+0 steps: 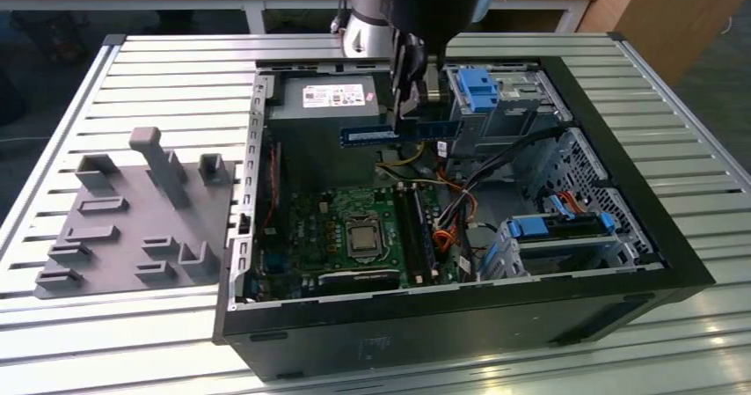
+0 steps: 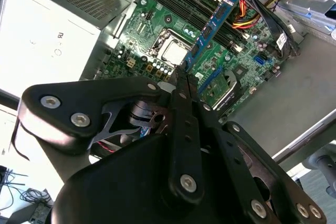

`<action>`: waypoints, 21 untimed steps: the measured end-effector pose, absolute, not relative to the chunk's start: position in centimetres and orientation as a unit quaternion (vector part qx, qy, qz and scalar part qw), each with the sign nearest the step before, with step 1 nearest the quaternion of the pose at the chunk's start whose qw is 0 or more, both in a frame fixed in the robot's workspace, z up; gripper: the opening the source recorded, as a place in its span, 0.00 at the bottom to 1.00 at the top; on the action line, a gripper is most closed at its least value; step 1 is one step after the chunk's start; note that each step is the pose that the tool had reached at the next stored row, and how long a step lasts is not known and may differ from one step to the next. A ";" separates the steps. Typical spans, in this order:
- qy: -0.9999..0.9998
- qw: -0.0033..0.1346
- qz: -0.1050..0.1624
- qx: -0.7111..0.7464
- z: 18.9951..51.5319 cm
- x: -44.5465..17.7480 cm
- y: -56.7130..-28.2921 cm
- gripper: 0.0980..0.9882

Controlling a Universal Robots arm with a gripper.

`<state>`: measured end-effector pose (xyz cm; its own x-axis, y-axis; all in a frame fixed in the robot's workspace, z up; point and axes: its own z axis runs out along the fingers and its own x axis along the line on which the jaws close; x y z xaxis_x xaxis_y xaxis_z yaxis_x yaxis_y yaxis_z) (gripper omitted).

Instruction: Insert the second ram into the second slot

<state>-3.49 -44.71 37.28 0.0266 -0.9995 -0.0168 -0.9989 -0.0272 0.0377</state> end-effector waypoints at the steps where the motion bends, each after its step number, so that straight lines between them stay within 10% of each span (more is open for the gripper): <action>1: -0.698 0.008 -0.019 0.716 37.3 -3.5 -44.8 0.03; 21: -0.714 0.007 -0.019 0.700 37.3 -3.5 -44.8 0.03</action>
<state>-3.49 -44.82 37.28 -0.0208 -0.9996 -0.0164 -0.9991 0.0201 0.0377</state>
